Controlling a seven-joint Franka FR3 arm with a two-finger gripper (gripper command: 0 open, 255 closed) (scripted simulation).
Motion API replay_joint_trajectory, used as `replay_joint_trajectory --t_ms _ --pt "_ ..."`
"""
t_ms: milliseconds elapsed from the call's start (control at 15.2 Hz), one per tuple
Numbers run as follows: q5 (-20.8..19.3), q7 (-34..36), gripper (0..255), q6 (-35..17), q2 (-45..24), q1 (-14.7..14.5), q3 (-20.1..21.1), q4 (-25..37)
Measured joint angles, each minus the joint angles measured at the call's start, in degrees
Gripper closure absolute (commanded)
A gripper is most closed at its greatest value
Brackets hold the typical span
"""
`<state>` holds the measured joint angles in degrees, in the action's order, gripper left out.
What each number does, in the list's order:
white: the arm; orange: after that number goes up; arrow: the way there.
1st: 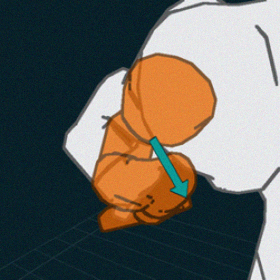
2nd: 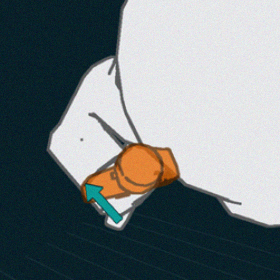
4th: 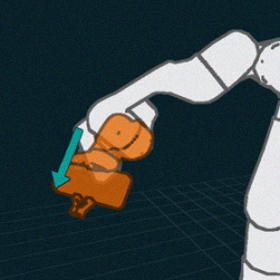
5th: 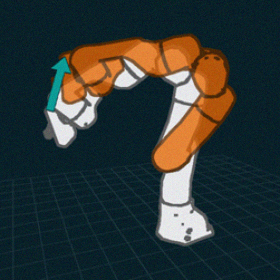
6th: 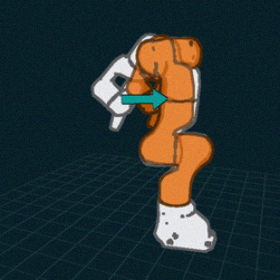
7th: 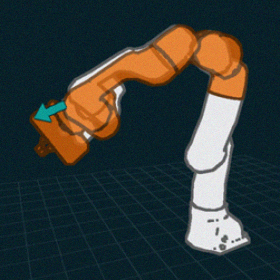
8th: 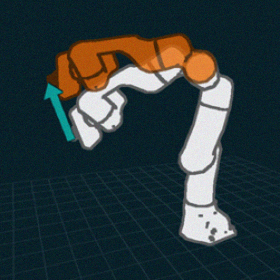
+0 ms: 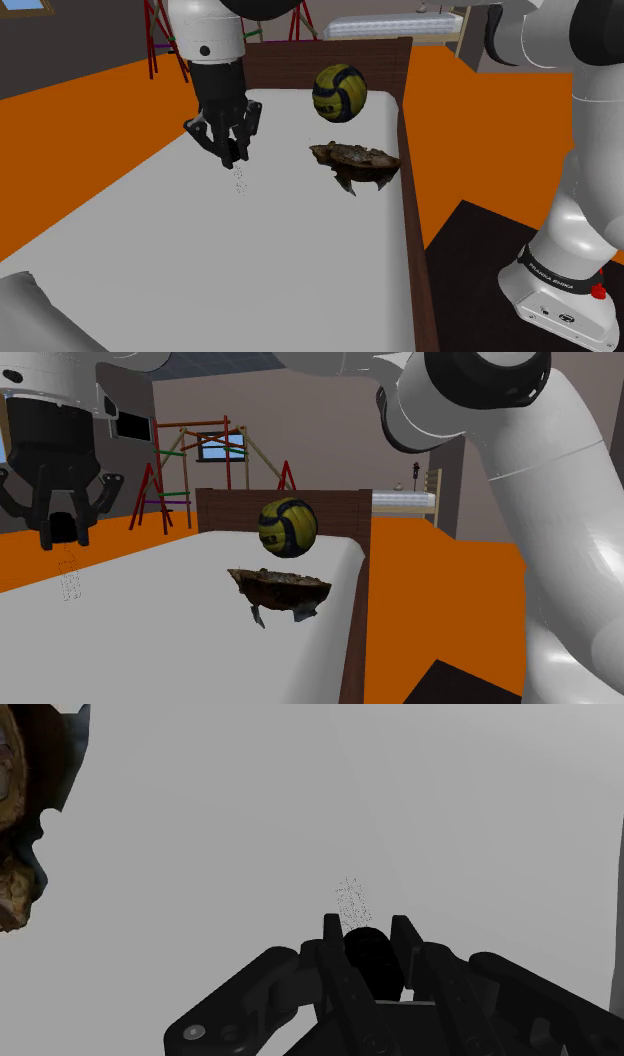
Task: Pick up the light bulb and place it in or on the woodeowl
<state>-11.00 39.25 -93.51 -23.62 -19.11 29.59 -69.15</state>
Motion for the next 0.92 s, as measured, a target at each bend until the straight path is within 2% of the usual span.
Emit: replay_joint_trajectory --t_ms 462,594,924 --pt "-1.0 0.0 255 6.7 -2.1 -1.9 -0.1 8.8" --pt "-1.8 0.0 255 9.3 -3.7 -3.0 -0.2 13.0" --pt "3.1 -4.9 255 6.0 6.0 4.8 -0.2 0.7"
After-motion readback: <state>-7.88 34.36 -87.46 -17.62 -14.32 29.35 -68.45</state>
